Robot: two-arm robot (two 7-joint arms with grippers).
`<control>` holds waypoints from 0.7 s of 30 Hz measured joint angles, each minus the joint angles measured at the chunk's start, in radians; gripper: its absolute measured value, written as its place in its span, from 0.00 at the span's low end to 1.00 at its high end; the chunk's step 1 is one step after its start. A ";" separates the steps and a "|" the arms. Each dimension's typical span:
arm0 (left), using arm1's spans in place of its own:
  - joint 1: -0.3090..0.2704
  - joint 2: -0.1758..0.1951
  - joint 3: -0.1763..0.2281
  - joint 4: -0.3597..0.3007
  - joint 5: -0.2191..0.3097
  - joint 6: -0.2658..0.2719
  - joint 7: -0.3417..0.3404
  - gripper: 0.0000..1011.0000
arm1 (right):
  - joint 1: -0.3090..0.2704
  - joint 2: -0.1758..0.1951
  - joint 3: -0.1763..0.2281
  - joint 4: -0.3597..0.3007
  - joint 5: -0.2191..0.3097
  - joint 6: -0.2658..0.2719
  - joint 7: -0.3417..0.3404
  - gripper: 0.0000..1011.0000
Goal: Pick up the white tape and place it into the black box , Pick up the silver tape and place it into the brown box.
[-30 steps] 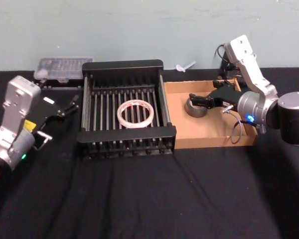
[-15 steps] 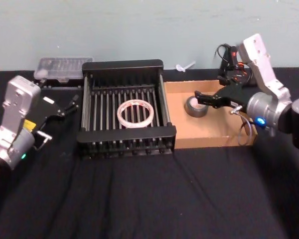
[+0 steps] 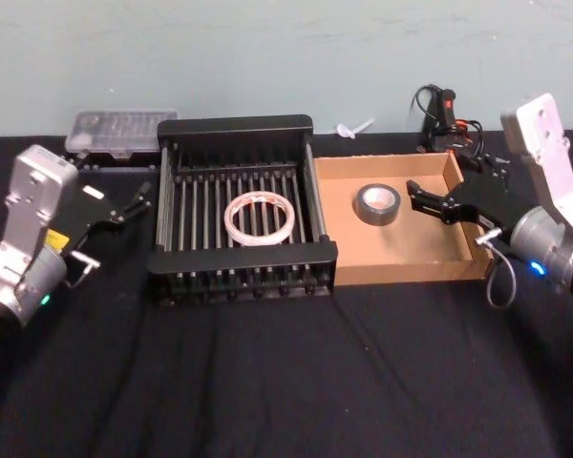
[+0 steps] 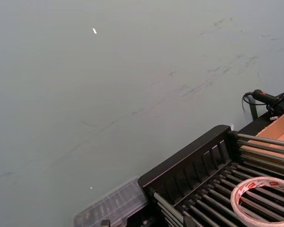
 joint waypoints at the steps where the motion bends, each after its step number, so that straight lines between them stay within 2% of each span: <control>1: 0.000 0.000 0.000 0.000 0.000 0.000 0.000 0.99 | -0.018 -0.001 0.009 -0.009 -0.007 -0.020 -0.010 0.99; 5: 0.000 0.000 0.000 0.000 0.000 0.000 0.000 0.99 | -0.049 -0.004 0.021 -0.021 -0.027 -0.062 -0.035 0.99; 11: 0.000 0.000 0.000 0.000 0.000 0.000 0.000 0.99 | -0.078 -0.024 0.035 -0.011 -0.105 -0.144 -0.113 0.99; 21: 0.000 0.000 0.000 0.000 0.000 0.000 0.000 0.99 | -0.056 -0.059 0.034 0.057 -0.212 -0.176 -0.197 0.99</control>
